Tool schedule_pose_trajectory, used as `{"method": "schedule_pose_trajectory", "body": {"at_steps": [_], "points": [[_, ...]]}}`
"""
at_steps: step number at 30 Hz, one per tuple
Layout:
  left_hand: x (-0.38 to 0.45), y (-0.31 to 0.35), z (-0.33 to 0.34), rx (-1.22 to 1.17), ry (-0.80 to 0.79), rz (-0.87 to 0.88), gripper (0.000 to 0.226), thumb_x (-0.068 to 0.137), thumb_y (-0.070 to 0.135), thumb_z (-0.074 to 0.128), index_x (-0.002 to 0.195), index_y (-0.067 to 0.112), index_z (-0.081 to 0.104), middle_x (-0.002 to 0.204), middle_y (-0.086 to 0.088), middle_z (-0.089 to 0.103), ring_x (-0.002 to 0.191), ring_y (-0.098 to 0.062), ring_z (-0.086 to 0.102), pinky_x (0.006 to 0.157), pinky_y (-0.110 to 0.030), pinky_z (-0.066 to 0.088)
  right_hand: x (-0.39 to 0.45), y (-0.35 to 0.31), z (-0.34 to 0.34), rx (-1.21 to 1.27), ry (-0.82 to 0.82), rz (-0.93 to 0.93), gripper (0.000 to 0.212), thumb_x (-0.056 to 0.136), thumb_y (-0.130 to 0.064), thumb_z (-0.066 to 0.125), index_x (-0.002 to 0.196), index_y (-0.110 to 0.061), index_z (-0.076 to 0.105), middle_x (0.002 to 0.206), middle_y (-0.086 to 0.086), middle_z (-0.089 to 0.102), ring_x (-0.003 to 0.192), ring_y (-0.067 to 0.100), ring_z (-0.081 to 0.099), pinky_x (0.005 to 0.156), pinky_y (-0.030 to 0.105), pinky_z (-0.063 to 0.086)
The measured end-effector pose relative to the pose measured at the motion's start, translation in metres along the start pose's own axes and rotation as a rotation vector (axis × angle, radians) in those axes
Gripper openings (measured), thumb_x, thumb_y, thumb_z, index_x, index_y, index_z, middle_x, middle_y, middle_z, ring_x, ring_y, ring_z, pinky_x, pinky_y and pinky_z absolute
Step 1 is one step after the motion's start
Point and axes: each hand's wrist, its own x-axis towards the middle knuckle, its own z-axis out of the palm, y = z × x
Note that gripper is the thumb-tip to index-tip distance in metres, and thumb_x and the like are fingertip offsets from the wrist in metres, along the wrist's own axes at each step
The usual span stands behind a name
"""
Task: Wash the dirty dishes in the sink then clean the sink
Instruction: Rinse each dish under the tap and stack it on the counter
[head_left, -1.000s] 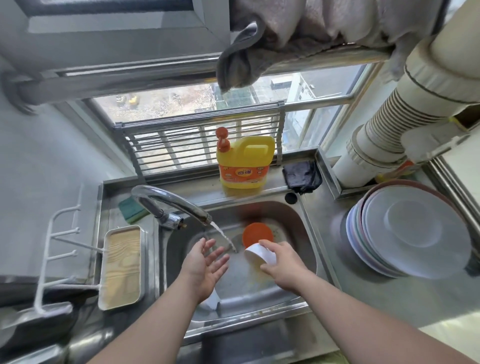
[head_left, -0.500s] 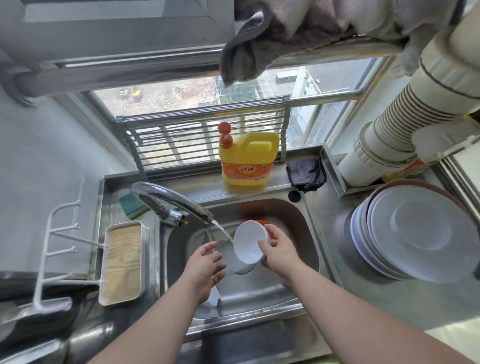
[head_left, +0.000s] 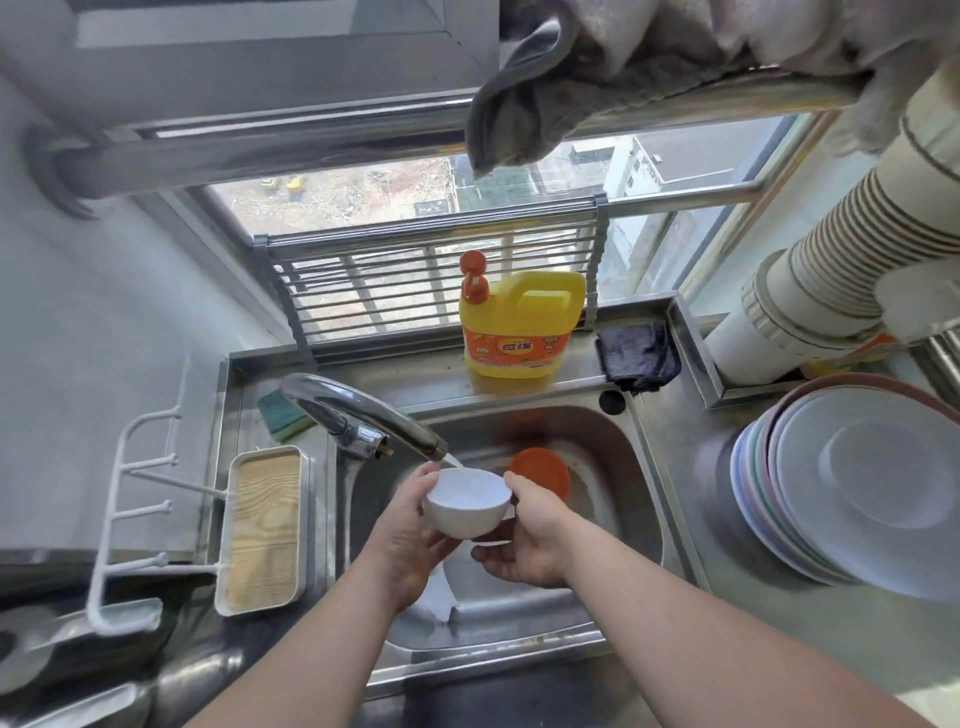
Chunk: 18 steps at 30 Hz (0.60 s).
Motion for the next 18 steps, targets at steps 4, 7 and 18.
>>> {"method": "schedule_pose_trajectory", "body": {"at_steps": [4, 7, 18], "points": [[0.008, -0.006, 0.007, -0.003, 0.000, -0.152, 0.032, 0.092, 0.042, 0.068, 0.112, 0.017, 0.074, 0.085, -0.006, 0.072, 0.062, -0.018, 0.065, 0.050, -0.026, 0.050, -0.002, -0.004, -0.009, -0.122, 0.024, -0.044, 0.069, 0.095, -0.083, 0.033, 0.122, -0.029, 0.065, 0.077, 0.012, 0.068, 0.060, 0.028, 0.065, 0.064, 0.031, 0.055], [0.012, -0.008, 0.012, -0.187, -0.087, -0.318, 0.053, 0.100, 0.052, 0.059, 0.127, 0.008, 0.070, 0.105, -0.013, 0.069, 0.074, -0.020, 0.063, 0.039, -0.023, 0.051, -0.005, -0.008, -0.011, -0.285, 0.034, -0.091, 0.072, 0.092, -0.088, 0.023, 0.122, -0.035, 0.062, 0.096, 0.008, 0.069, 0.070, 0.025, 0.070, 0.069, 0.031, 0.058], [0.010, -0.022, 0.001, -0.265, 0.005, -0.439, 0.084, 0.101, 0.077, 0.031, 0.128, 0.007, 0.071, 0.115, -0.018, 0.074, 0.102, -0.039, 0.064, 0.097, -0.048, 0.055, 0.004, -0.011, 0.030, -0.345, 0.015, -0.402, 0.033, 0.106, -0.047, 0.056, 0.088, -0.022, 0.067, 0.082, -0.002, 0.065, 0.075, 0.017, 0.054, 0.067, 0.031, 0.047]]}}
